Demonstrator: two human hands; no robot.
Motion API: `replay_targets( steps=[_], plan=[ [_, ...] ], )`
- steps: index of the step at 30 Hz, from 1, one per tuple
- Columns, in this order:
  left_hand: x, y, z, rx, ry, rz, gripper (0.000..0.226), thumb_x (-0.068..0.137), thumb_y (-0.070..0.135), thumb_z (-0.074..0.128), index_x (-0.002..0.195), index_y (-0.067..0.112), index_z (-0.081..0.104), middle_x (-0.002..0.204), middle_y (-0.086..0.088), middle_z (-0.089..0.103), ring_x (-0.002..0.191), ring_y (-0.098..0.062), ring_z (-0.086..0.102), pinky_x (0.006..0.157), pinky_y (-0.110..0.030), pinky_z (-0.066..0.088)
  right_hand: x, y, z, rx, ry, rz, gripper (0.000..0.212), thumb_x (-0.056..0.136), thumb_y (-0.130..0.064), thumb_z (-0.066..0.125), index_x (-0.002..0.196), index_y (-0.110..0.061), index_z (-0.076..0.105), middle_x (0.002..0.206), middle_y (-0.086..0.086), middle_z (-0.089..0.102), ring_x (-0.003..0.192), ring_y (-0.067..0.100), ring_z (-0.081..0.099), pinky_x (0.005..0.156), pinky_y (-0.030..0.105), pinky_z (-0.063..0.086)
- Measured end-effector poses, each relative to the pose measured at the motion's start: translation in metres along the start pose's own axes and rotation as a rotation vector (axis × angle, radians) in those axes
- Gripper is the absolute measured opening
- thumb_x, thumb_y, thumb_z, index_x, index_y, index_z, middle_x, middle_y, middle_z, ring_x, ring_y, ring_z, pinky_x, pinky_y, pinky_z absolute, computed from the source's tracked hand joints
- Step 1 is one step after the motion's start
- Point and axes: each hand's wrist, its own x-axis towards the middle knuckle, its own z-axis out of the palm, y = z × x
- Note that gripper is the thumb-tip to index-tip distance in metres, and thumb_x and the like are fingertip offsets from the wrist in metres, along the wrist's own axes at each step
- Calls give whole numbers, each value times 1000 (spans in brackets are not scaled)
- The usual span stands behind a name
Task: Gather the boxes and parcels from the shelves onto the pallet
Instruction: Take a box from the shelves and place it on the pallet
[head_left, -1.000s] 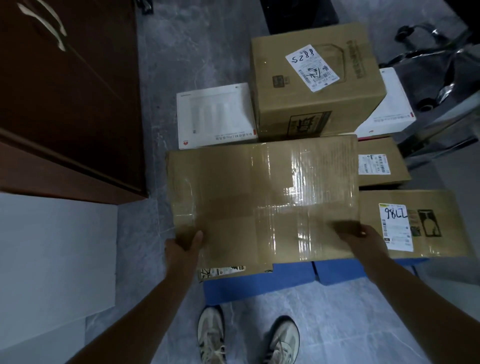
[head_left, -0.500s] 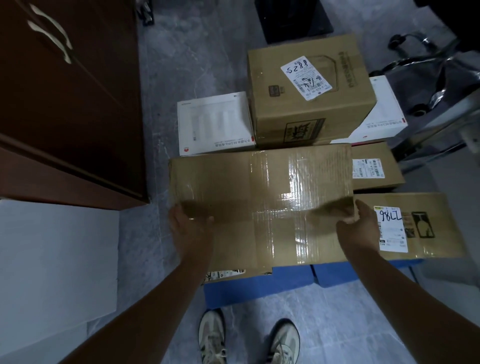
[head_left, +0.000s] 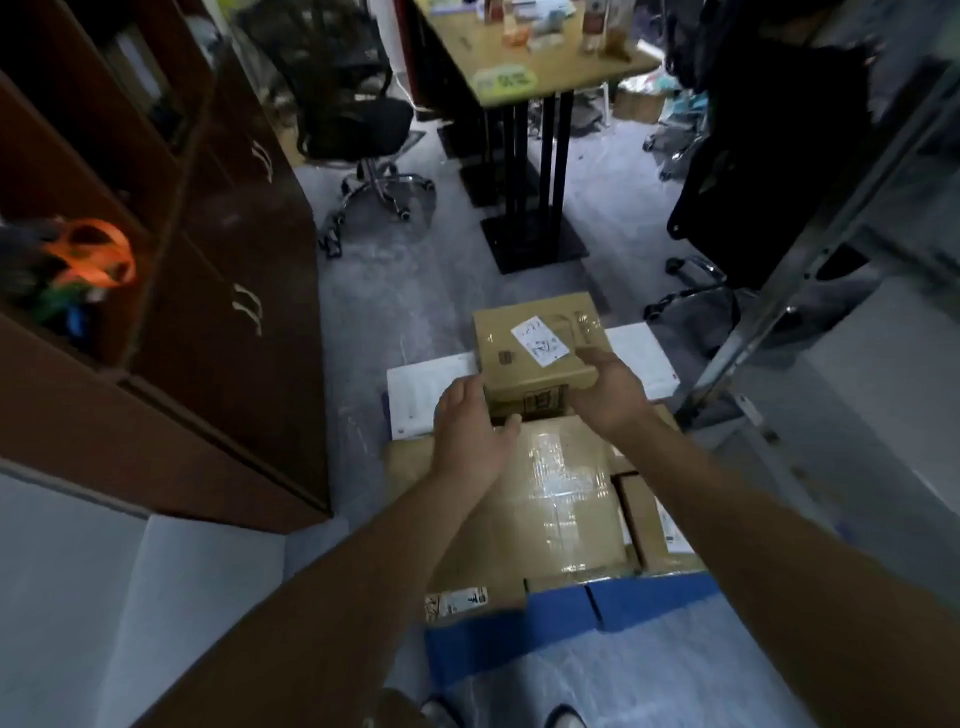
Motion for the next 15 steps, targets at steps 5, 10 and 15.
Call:
replay_targets(
  steps=[5,10,15],
  plan=[
    [18,112,-102,75,27,179,73,89,36,63,148,10,29,149,-9,32,139,-27,27,115,-34,21,-30,-86,-107,-170,57,-150,62,85,-23,66,142,-17,45,141,7,52,123,29,51,97,37,46],
    [29,184,-173,90,14,361,72,92,43,58,150,14,26,150,-3,28,140,-24,25,114,-33,25,-61,-149,-199,-261,159,-211,60,86,-20,67,141,-11,45,144,12,44,128,30,47,102,40,44],
    [41,238,-218,154,-11,574,70,90,42,60,147,14,31,148,-4,31,138,-24,29,114,-35,27,-103,-197,-255,-283,321,-171,57,85,-26,63,140,-19,48,141,8,46,125,26,47,101,33,41]
  ],
)
